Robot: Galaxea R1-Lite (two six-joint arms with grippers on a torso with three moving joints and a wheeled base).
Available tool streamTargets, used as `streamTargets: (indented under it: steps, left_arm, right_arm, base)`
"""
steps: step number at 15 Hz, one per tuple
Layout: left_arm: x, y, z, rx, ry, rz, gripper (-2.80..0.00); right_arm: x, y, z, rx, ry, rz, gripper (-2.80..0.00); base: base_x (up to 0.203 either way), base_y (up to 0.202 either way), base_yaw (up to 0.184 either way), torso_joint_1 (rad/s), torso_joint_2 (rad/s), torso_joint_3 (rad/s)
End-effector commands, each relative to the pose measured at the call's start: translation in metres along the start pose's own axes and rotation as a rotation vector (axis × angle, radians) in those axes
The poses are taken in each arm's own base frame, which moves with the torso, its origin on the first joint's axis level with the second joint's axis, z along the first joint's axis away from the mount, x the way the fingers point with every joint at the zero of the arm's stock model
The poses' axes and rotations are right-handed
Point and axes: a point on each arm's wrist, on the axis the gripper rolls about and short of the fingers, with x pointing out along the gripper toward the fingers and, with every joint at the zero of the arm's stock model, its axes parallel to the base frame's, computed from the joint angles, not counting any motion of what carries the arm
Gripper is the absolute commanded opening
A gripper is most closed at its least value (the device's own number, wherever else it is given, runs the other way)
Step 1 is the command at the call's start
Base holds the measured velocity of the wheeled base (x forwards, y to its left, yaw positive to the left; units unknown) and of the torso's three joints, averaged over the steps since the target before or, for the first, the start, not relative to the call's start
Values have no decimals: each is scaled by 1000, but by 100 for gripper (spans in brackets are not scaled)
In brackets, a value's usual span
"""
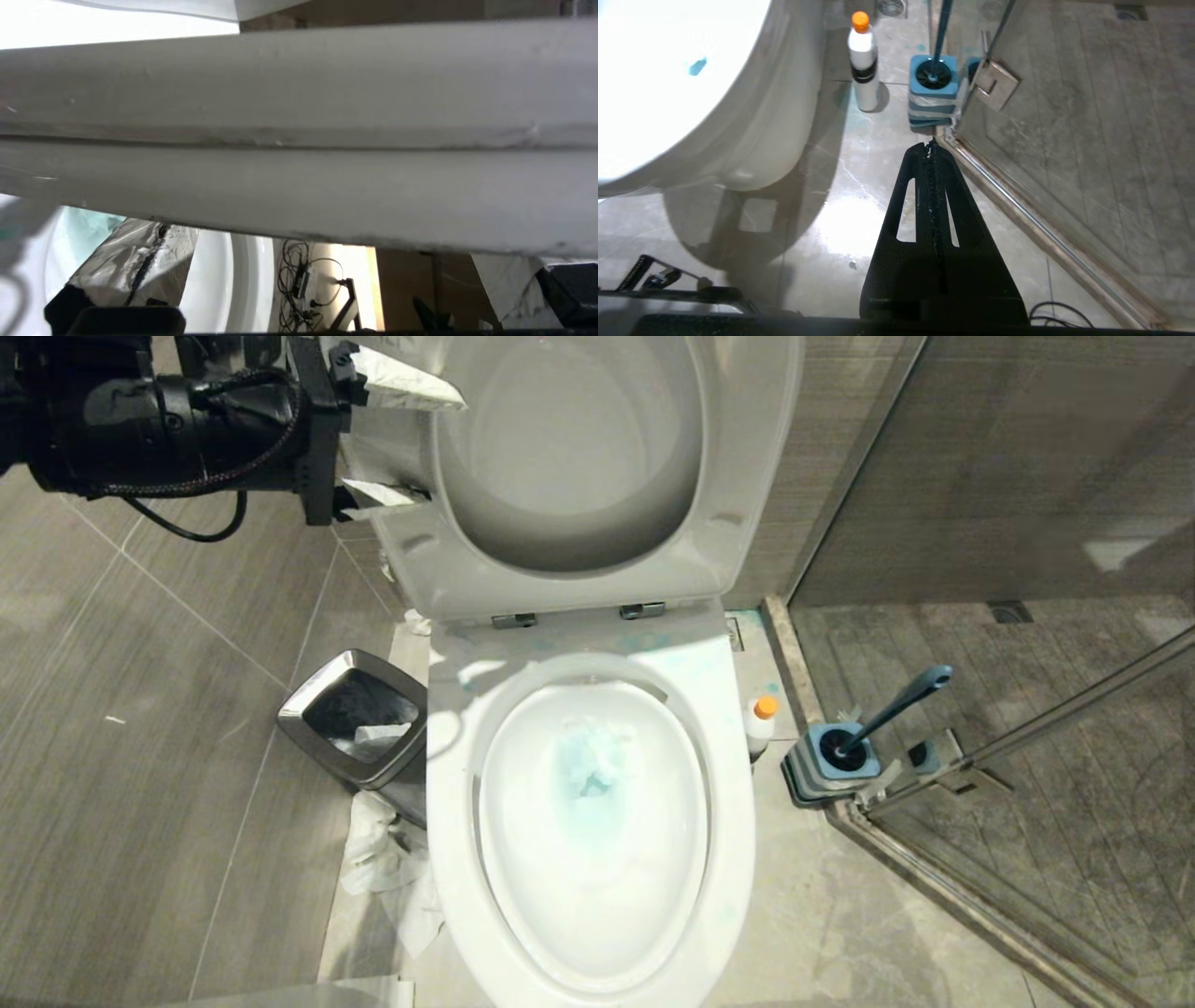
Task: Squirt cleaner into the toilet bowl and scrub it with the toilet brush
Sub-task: Use the left hand to lift the toilet lid slightly
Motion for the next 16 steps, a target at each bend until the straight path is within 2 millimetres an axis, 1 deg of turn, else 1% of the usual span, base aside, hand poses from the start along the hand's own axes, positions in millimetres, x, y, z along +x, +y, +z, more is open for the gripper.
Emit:
streamTargets:
  steps: [1, 6, 10, 13, 16]
  left_arm:
    - [-1, -1, 2, 8, -29, 16, 0]
    - [-2, -5, 11, 50, -188, 114, 0]
    - [-2, -9, 19, -9, -355, 174, 0]
    - [1, -9, 18, -29, -405, 219, 0]
    - [11, -4, 15, -64, -437, 271, 0]
  right_arm:
    - [0, 0, 0, 0, 1, 1, -280]
    - [0, 0, 0, 0, 1, 0, -280]
    - [0, 0, 0, 0, 1, 1, -280]
    - [0, 0, 0, 0, 1, 0, -280]
    - [0, 0, 0, 0, 1, 0, -280]
  base:
    - [0, 0, 0, 0, 0, 0]
    - [0, 0, 0, 0, 0, 0]
    - [0, 0, 0, 0, 0, 0]
    - [0, 0, 0, 0, 0, 0]
    - [0, 0, 0, 0, 0, 0]
